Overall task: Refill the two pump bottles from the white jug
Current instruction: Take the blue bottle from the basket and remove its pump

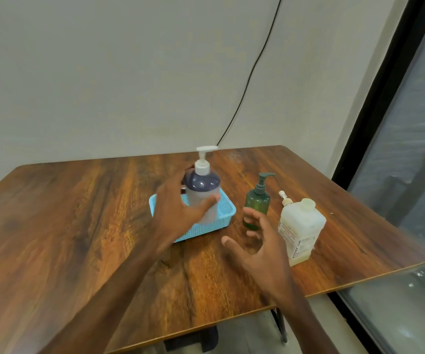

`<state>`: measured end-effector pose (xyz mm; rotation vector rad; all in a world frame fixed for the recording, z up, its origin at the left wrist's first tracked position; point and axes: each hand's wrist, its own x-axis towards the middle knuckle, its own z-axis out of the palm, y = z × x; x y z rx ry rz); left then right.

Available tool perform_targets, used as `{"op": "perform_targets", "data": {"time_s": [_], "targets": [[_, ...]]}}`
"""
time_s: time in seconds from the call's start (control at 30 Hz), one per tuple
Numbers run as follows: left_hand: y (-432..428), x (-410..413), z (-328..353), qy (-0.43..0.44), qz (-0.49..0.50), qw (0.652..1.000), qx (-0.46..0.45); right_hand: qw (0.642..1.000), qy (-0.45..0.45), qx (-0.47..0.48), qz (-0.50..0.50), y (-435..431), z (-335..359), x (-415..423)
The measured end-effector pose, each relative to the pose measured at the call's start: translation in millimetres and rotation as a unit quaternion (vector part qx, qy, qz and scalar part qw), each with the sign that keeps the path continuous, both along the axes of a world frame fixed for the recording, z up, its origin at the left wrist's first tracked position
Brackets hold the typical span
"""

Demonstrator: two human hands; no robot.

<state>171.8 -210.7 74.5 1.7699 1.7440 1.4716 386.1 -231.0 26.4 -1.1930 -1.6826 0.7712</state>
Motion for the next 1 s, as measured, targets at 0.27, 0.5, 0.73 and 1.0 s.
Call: {"op": "perform_targets", "data": {"time_s": [0.27, 0.5, 0.73, 1.0], "targets": [[-26, 46, -21, 0.015, -0.179, 0.983, -0.048, 0.985, 0.037, -0.054, 0.159, 7, 9, 18], [-16, 53, -22, -0.016, -0.24, 0.969, -0.047, 0.985, 0.042, -0.102, 0.132, 12, -17, 25], [-17, 78, -30, -0.001, -0.116, 0.993, 0.026, 0.99, 0.046, -0.096, 0.089, 11, -30, 16], [4, 106, -23, -0.076, 0.004, 0.996, -0.05, 0.994, 0.034, -0.087, 0.052, -2, -31, 8]]}}
